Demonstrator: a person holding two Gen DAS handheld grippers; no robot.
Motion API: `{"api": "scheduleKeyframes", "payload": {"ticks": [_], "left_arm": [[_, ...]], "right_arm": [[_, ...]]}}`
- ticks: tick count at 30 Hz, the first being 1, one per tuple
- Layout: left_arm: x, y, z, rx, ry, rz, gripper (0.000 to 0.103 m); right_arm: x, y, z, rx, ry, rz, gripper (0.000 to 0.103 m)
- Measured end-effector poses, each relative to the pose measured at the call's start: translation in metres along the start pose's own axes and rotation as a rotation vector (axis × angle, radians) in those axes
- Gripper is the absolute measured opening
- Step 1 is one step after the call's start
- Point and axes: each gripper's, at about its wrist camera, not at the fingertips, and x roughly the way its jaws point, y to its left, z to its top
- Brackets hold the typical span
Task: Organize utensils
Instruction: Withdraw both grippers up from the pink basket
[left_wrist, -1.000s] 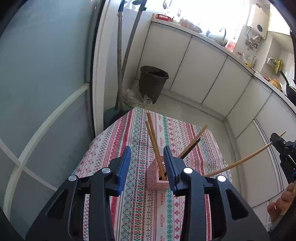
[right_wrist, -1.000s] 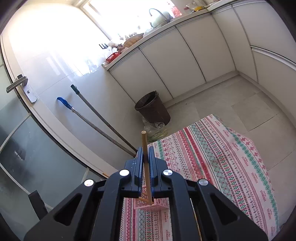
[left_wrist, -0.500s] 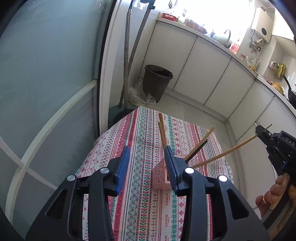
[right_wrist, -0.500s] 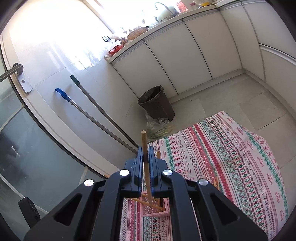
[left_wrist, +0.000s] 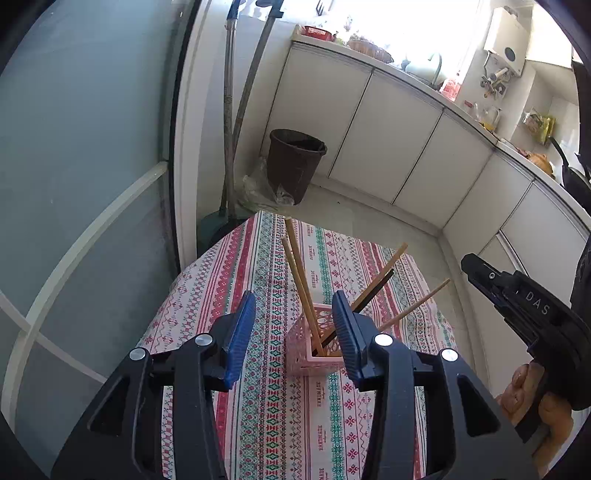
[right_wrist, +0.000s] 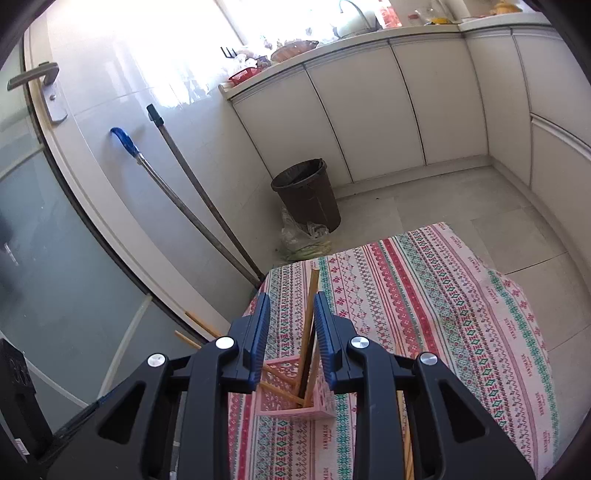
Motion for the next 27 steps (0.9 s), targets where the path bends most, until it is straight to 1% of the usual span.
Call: {"api": "scheduleKeyframes", "payload": {"ticks": [3, 5, 7, 8, 10, 11, 13, 15, 17, 19, 23, 27], "left_arm": [[0.004, -0.008, -0.004, 0.029, 0.006, 0.005, 0.041], [0.007, -0.013, -0.007, 0.05, 0.01, 0.011, 0.042], [0.009, -0.017, -0.011, 0.067, 0.011, 0.017, 0.045], [0.01, -0.02, -0.013, 0.074, 0.012, 0.018, 0.045], [0.011, -0.024, -0.016, 0.089, 0.012, 0.019, 0.047], [0.011, -0.026, -0.018, 0.1, 0.012, 0.022, 0.048], [0.012, -0.03, -0.021, 0.116, 0.006, 0.031, 0.055], [0.012, -0.034, -0.024, 0.124, -0.004, 0.037, 0.062], [0.012, -0.035, -0.027, 0.131, -0.005, 0.038, 0.064], [0.013, -0.037, -0.031, 0.135, 0.001, 0.04, 0.066], [0.015, -0.043, -0.042, 0.154, 0.019, 0.041, 0.069], [0.015, -0.05, -0.051, 0.181, 0.026, 0.042, 0.07]], "right_arm": [[0.001, 0.0, -0.01, -0.046, 0.015, -0.034, 0.031], [0.0, -0.001, -0.017, -0.075, 0.019, -0.06, 0.038], [-0.001, -0.002, -0.024, -0.102, 0.023, -0.082, 0.041], [-0.002, -0.003, -0.027, -0.114, 0.025, -0.093, 0.045], [-0.004, -0.006, -0.032, -0.125, 0.029, -0.108, 0.05], [-0.005, -0.008, -0.034, -0.127, 0.031, -0.112, 0.054], [-0.008, -0.012, -0.039, -0.128, 0.039, -0.117, 0.06], [-0.01, -0.016, -0.043, -0.133, 0.045, -0.129, 0.062], [-0.011, -0.02, -0.048, -0.135, 0.05, -0.146, 0.068], [-0.014, -0.025, -0.054, -0.133, 0.055, -0.16, 0.071], [-0.02, -0.035, -0.062, -0.124, 0.062, -0.191, 0.076], [-0.026, -0.044, -0.067, -0.109, 0.062, -0.206, 0.079]]}}
